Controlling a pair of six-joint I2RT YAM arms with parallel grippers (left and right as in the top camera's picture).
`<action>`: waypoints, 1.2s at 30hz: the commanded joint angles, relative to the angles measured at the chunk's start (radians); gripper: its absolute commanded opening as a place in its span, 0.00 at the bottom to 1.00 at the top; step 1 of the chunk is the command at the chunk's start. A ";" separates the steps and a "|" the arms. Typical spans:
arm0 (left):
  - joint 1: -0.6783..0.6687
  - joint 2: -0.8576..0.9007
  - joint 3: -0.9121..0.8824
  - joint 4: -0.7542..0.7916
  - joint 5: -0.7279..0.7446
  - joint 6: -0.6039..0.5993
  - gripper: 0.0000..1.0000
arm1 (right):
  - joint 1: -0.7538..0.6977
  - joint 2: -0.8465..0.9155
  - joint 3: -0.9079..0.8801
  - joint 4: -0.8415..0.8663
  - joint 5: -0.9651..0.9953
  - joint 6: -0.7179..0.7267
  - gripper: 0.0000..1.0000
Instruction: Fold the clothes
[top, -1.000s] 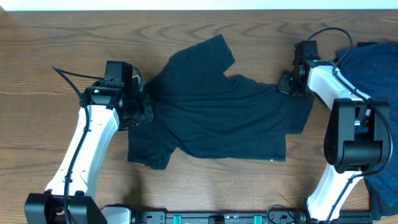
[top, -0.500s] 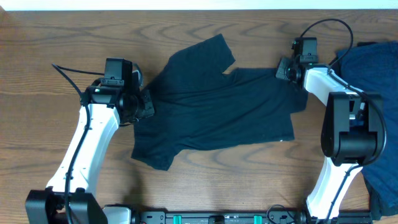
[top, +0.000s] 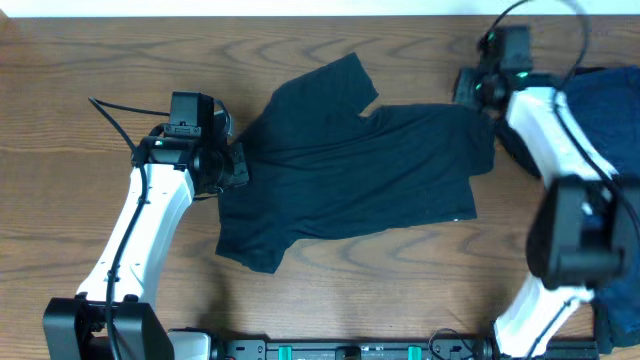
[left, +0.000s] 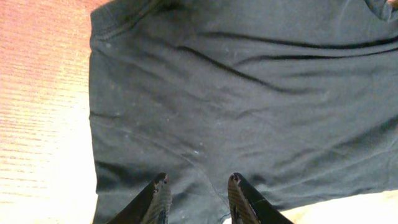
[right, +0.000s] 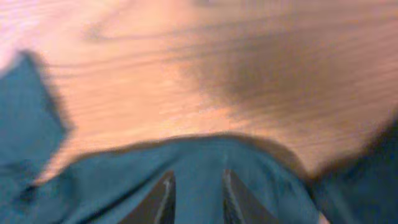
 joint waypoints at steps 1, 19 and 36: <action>-0.002 0.005 -0.003 -0.011 -0.013 0.016 0.33 | 0.005 -0.149 0.031 -0.112 -0.066 -0.010 0.16; -0.002 0.082 -0.003 0.136 -0.012 0.013 0.24 | 0.044 -0.280 -0.305 -0.541 -0.089 0.106 0.01; -0.002 0.292 -0.003 0.178 -0.012 0.013 0.24 | 0.043 -0.279 -0.780 -0.006 -0.085 0.251 0.01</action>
